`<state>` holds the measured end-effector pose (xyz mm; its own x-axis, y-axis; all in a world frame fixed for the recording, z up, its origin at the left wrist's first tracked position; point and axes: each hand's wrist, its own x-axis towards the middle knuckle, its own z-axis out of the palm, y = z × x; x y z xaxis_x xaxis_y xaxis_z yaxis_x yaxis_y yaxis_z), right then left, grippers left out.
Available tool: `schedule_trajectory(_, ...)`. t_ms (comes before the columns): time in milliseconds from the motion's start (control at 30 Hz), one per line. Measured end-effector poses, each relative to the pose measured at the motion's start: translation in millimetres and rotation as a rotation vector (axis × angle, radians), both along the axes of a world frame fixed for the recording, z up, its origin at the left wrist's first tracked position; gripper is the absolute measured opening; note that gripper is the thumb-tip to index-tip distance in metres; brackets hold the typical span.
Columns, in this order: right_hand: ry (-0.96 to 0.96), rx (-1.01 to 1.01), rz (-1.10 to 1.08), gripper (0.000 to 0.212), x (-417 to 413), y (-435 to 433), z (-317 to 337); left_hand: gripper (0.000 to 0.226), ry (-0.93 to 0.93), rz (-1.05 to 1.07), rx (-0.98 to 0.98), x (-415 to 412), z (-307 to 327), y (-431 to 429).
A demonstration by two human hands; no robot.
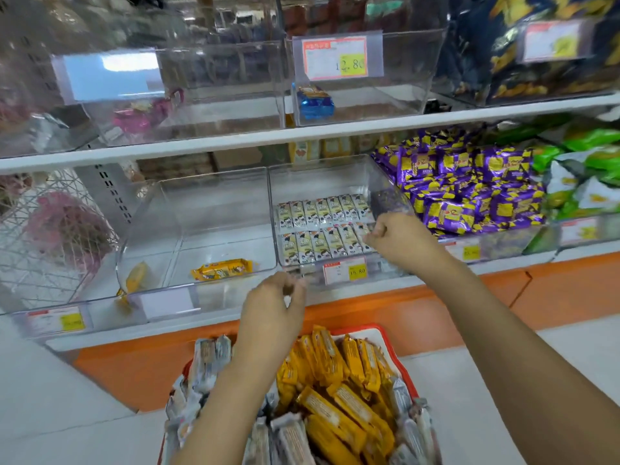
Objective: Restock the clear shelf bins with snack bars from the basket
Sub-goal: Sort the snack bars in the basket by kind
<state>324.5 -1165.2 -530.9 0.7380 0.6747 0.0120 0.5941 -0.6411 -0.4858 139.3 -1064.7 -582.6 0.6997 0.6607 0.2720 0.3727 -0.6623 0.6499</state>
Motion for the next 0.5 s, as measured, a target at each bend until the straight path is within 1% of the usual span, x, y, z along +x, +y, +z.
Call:
schedule_trajectory(67,-0.038,-0.204,0.055,0.026,-15.6,-21.0,-6.7,0.027,0.183,-0.147,-0.027,-7.4,-10.2,-12.8)
schedule_trajectory(100,-0.020,-0.318,0.099,0.024,-22.5,-32.0,-14.6,0.027,0.285,-0.226,-0.023,-9.7,-16.0,-20.3)
schedule_trajectory(133,0.036,-0.409,0.135,0.026,-29.6,-43.9,-25.1,0.023,0.370,-0.300,-0.013,-11.3,-23.9,-27.9)
schedule_trajectory(167,0.129,-0.479,0.153,0.036,-36.7,-56.2,-36.2,0.016,0.428,-0.358,-0.009,-12.7,-31.0,-37.3)
schedule_trajectory(200,0.227,-0.521,0.155,0.049,-42.7,-67.9,-49.0,0.014,0.470,-0.398,-0.009,-13.7,-38.2,-47.7)
schedule_trajectory(267,0.375,-0.555,0.137,0.077,-51.8,-89.3,-79.3,0.029,0.538,-0.478,-0.060,-16.6,-50.5,-69.4)
schedule_trajectory(333,0.473,-0.598,0.119,0.099,-57.6,-105.8,-111.6,0.044,0.615,-0.567,-0.094,-18.6,-63.8,-89.0)
schedule_trajectory(367,0.503,-0.630,0.117,0.108,-60.8,-112.8,-125.1,0.050,0.663,-0.606,-0.074,-19.6,-69.8,-97.8)
schedule_trajectory(433,0.489,-0.705,0.150,0.124,-68.4,-122.4,-148.0,0.061,0.737,-0.657,-0.008,-21.4,-79.4,-111.8)
schedule_trajectory(500,0.482,-0.754,0.201,0.133,-78.1,-128.0,-161.2,0.072,0.794,-0.663,0.035,-22.1,-89.7,-121.3)
